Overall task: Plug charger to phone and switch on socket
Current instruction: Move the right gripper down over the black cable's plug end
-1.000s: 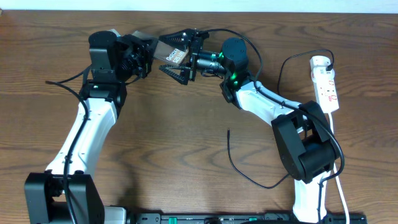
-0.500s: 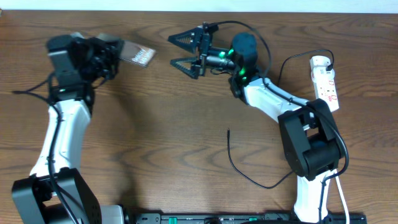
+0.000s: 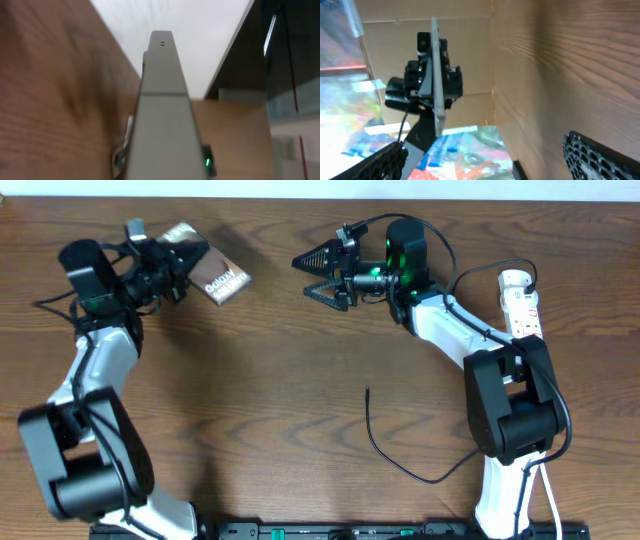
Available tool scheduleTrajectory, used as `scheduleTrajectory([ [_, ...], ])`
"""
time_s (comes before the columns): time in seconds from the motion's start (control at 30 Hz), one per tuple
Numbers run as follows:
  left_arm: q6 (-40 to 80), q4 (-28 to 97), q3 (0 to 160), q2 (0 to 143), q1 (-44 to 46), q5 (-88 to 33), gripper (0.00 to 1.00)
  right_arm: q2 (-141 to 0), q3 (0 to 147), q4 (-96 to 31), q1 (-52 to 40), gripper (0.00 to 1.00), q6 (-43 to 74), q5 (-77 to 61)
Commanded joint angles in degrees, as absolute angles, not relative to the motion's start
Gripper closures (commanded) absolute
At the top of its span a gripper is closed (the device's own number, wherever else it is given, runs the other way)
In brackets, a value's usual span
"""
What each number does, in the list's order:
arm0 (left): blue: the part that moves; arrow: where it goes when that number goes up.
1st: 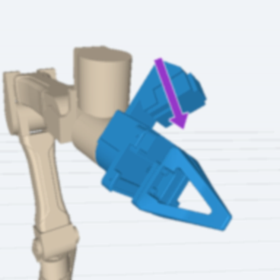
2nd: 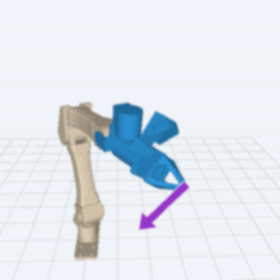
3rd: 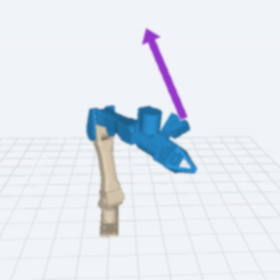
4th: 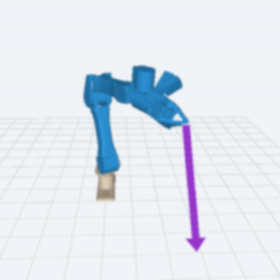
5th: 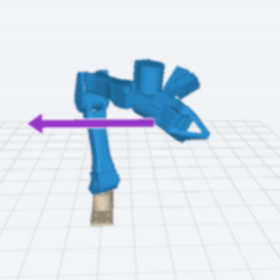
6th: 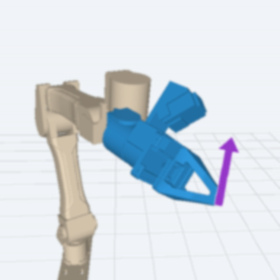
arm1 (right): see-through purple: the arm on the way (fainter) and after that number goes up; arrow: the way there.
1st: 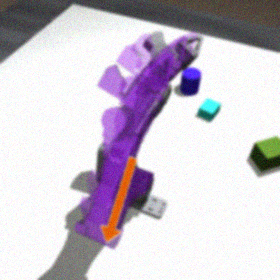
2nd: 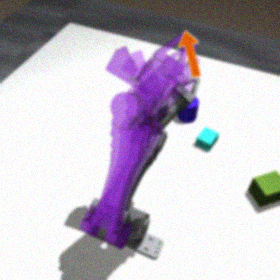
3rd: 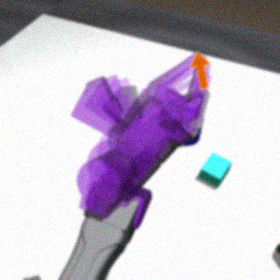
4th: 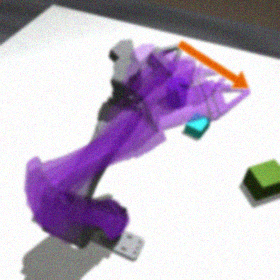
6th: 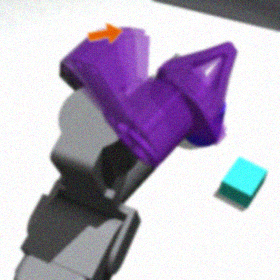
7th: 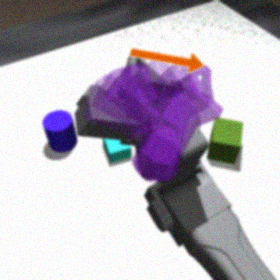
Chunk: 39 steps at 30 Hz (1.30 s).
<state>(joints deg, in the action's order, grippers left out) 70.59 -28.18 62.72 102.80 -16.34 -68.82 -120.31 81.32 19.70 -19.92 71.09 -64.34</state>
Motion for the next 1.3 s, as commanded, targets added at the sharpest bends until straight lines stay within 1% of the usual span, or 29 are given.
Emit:
scheduleTrajectory([
  [0.0, 69.6, -30.7, 63.99, 103.46, -15.29, -77.87, 0.93, -119.79, 85.45, 12.97, -19.27, 0.01, 59.16, -65.3],
  [0.13, 68.82, -31.46, 63.99, 103.5, -14.2, -78.02, 0.93, -119.79, 91.31, -6.83, -18.94, 0.01, 46.76, -59.4],
  [0.23, 68.77, -31.42, 63.99, 103.5, -13.87, -78.0, 0.93, -119.79, 98.19, -25.89, -18.94, 0.01, 37.04, -49.45],
  [0.33, 68.71, -31.42, 63.99, 103.5, -13.78, -78.02, 0.93, -119.79, 105.86, -42.41, -18.94, 0.01, 31.18, -36.88],
  [0.43, 67.66, -31.38, 63.99, 103.5, -13.45, -78.04, 0.93, -119.79, 112.55, -54.52, -19.4, 0.01, 29.08, -23.64],
  [0.53, 65.56, -31.31, 63.99, 103.53, -12.38, -78.04, 0.93, -119.79, 117.49, -63.26, -20.4, 0.01, 28.14, -13.58],
  [0.63, 62.3, -30.24, 63.99, 103.53, -10.59, -78.02, 0.93, -119.79, 119.57, -70.15, -21.93, 0.01, 28.16, -5.02],
  [0.73, 59.64, -28.84, 63.99, 103.96, -8.29, -78.02, 0.93, -119.9, 119.42, -76.01, -23.66, 0.01, 27.97, -0.27],
  [0.97, 58.63, -28.84, 63.99, 106.91, -5.02, -78.91, 0.93, -119.92, 119.07, -84.64, -27.46, 0.01, 24.71, 2.04],
  [1.1, 56.14, -28.84, 63.99, 108.75, -4.51, -81.69, 0.93, -119.92, 117.19, -86.24, -29.28, 0.01, 24.75, 2.02],
  [1.27, 54.96, -28.86, 63.99, 109.34, -4.51, -82.78, 0.93, -119.92, 109.6, -83.99, -30.22, 0.01, 26.3, 1.3],
])
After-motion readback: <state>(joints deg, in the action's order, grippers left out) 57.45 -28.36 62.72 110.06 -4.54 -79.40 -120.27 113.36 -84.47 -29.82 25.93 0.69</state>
